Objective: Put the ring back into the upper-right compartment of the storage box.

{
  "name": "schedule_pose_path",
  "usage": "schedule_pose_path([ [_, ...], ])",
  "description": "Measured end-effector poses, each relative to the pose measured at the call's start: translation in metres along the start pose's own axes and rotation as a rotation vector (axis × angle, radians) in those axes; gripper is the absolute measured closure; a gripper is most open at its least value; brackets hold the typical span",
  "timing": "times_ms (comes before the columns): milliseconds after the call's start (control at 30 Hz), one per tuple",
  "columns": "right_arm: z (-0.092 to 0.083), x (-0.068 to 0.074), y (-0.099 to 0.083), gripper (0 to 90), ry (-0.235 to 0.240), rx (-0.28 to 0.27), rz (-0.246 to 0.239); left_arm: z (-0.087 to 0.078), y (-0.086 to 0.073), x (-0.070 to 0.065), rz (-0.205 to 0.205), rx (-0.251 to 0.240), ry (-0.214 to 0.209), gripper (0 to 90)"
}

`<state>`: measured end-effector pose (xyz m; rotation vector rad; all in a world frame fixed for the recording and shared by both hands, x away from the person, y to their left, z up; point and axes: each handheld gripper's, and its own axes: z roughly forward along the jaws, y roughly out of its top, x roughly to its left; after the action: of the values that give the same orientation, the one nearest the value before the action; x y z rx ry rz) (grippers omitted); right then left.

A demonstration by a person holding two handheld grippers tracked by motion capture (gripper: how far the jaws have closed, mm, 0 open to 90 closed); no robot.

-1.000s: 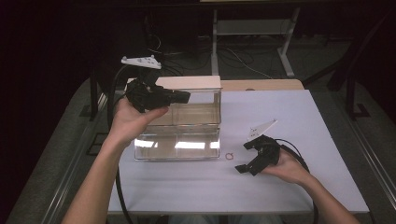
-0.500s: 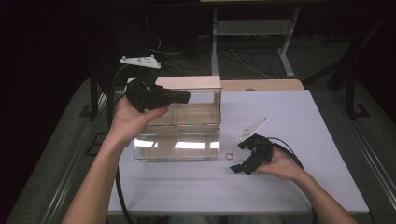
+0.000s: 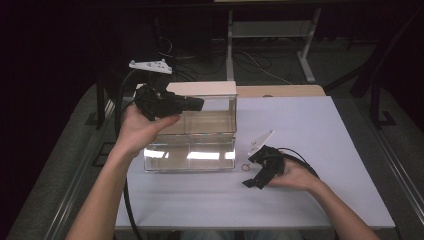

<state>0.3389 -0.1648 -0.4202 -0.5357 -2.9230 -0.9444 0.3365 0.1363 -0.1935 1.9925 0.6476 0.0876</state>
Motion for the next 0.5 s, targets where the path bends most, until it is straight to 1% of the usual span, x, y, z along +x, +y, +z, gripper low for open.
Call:
schedule_pose_path([
  [33,0.0010,-0.0009,-0.0003,14.8,-0.007,0.004,-0.007,0.0000,0.0000,0.0000,0.000,0.000,0.000,86.6],
  [67,0.0013,-0.0016,-0.0004,15.3,-0.010,0.003,-0.010,0.0000,0.0000,0.0001,0.001,0.000,0.000,86.6],
  [100,0.0017,-0.0020,-0.0004,17.8,-0.015,-0.001,-0.012,0.0000,0.0000,0.0000,0.000,-0.001,0.000,86.6],
  [133,0.0017,-0.0026,-0.0005,22.3,-0.011,-0.003,-0.016,0.0000,0.0000,0.0001,0.001,-0.001,0.000,86.6],
  [267,0.0036,-0.0042,-0.0002,32.5,0.005,-0.002,-0.025,-0.0001,0.0000,0.0002,0.000,-0.002,-0.002,86.6],
  [433,0.0066,-0.0056,0.0000,39.8,0.017,0.002,-0.035,-0.0001,-0.0001,0.0005,0.001,-0.003,-0.003,86.6],
  [500,0.0079,-0.0055,0.0001,42.6,0.009,0.002,-0.037,-0.0001,-0.0001,0.0005,0.000,-0.003,-0.003,86.6],
])
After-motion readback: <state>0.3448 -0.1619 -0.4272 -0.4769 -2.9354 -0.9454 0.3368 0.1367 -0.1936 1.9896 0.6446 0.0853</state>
